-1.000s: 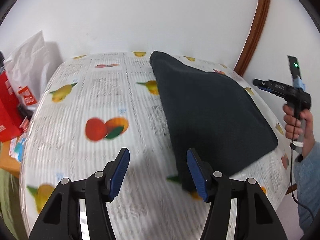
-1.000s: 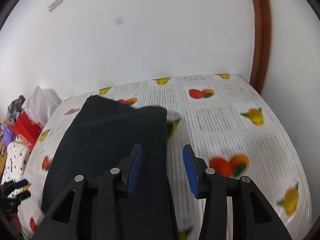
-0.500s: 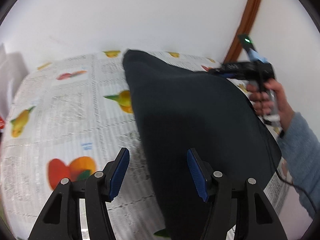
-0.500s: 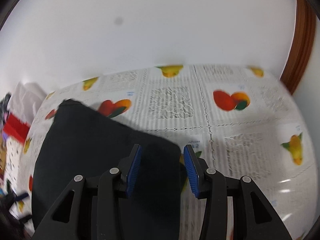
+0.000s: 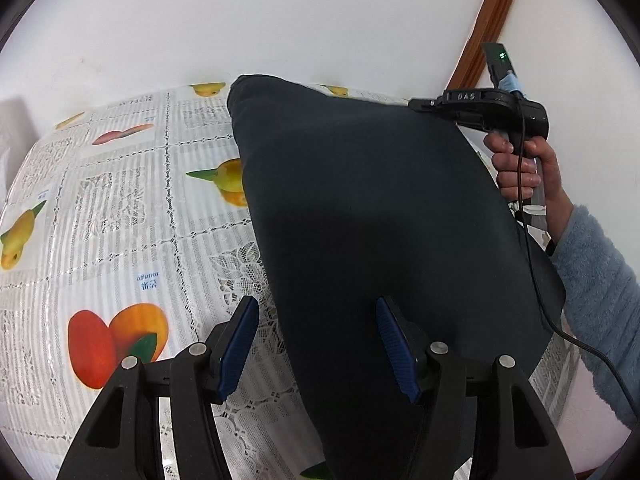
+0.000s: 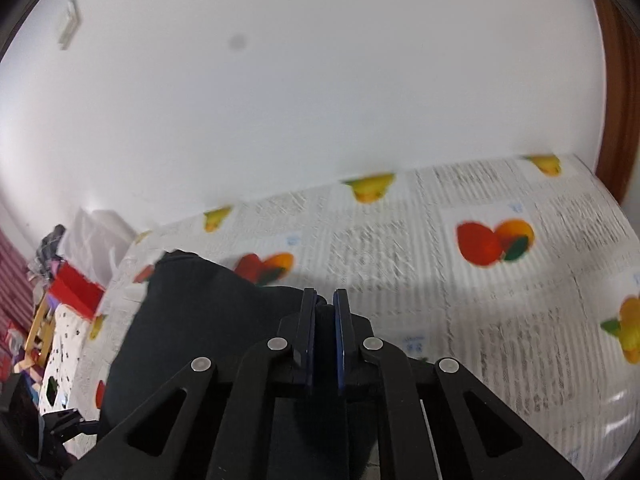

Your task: Fold small clothes

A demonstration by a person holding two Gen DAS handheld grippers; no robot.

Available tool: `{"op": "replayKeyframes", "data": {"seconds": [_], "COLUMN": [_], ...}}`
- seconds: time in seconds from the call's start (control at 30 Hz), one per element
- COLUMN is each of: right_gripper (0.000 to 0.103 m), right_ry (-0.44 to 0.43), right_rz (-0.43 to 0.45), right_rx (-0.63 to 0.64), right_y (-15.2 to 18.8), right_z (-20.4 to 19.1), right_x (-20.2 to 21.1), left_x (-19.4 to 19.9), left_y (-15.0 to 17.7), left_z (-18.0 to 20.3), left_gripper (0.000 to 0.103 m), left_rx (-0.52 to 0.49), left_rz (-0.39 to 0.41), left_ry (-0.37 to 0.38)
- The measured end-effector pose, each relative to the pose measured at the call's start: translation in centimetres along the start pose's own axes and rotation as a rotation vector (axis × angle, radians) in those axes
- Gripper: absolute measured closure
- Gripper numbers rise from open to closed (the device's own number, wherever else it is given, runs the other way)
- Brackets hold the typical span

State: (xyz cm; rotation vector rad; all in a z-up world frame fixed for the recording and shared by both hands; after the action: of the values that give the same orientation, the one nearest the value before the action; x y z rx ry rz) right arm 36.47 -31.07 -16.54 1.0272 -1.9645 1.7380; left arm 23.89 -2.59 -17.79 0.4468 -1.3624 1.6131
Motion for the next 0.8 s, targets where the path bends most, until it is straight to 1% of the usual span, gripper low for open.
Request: {"op": "replayKeyframes", "data": {"seconds": [0.1,0.17,0.2,0.27,0.33,0.43,0.5,0.57,0.6,0.63,0.67,0.7,0.8], "right_gripper": [0.089,0.087,0.087,0.081,0.068,0.064,0.064,0.064,0.064,0.071,0.081,0.095,0.096], "right_ry": [0.036,0.055,0.065,0.077,0.084,0.079,0.073,0.045,0.02,-0.013,-0.045,-0.056,0.018], "right_rz": [-0.059,-0.069,-0.067,-0.073,-0.078,-0.095,-0.102,-0.108,-0.118,-0.134,-0.141,-0.136,-0.052], "right_rx": [-0.05,-0.081,-0.074,-0.039,-0.027,-0.036,-0.047,-0.066,-0.075,-0.082,-0.089,-0.09,-0.071], "right_y": [0.4,0.7,1.0,1.8,3.1,5.7,7.6,9.2,10.0,10.5,10.8,10.9,10.9], "right_z": [0.5,0.6,0.5,0.0,-0.4,-0.6,-0.8,-1.0,-1.2,-1.4,-1.6,-1.6,-1.8], "right_x": [-0.6,0.3,1.2,3.1,5.1,7.6,8.7,9.2,9.1,8.8,8.5,8.4,9.4], "left_x": [0.5,1.0,1.2,2.0,2.8,4.0,4.6,5.1,5.2,5.3,5.4,5.4,6.1], "left_y": [0.2,0.6,0.8,1.4,2.1,3.3,4.1,5.0,5.4,5.8,6.1,6.2,7.1], "left_z": [-0.1,-0.2,-0.3,-0.4,-0.3,-0.1,-0.1,-0.2,-0.2,-0.2,-0.1,-0.1,0.2], "left_gripper": [0.043,0.043,0.043,0.043,0.043,0.043,0.043,0.043,0.043,0.043,0.043,0.043,0.043], "left_rx": [0.005,0.005,0.006,0.013,0.018,0.014,0.019,0.034,0.037,0.039,0.038,0.037,0.032], "left_rz": [0.002,0.005,0.008,0.012,0.016,0.027,0.027,0.024,0.023,0.022,0.023,0.024,0.037], "left_ry": [-0.017,-0.027,-0.031,-0.034,-0.035,-0.053,-0.056,-0.06,-0.063,-0.07,-0.081,-0.089,-0.125]}}
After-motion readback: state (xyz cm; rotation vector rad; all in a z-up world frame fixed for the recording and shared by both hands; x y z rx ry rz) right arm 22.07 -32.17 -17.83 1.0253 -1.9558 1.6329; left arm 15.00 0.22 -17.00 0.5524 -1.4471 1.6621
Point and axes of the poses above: each gripper's, at about its wrist camera, not at the fingertips, and x roughly against the way its jaws point, z to its right, y to its underside, the point moved 2 cm from there along -x, roughly the way its jaws point, and after that the axes turned 9 degrees about x, right-handed, at the moved point
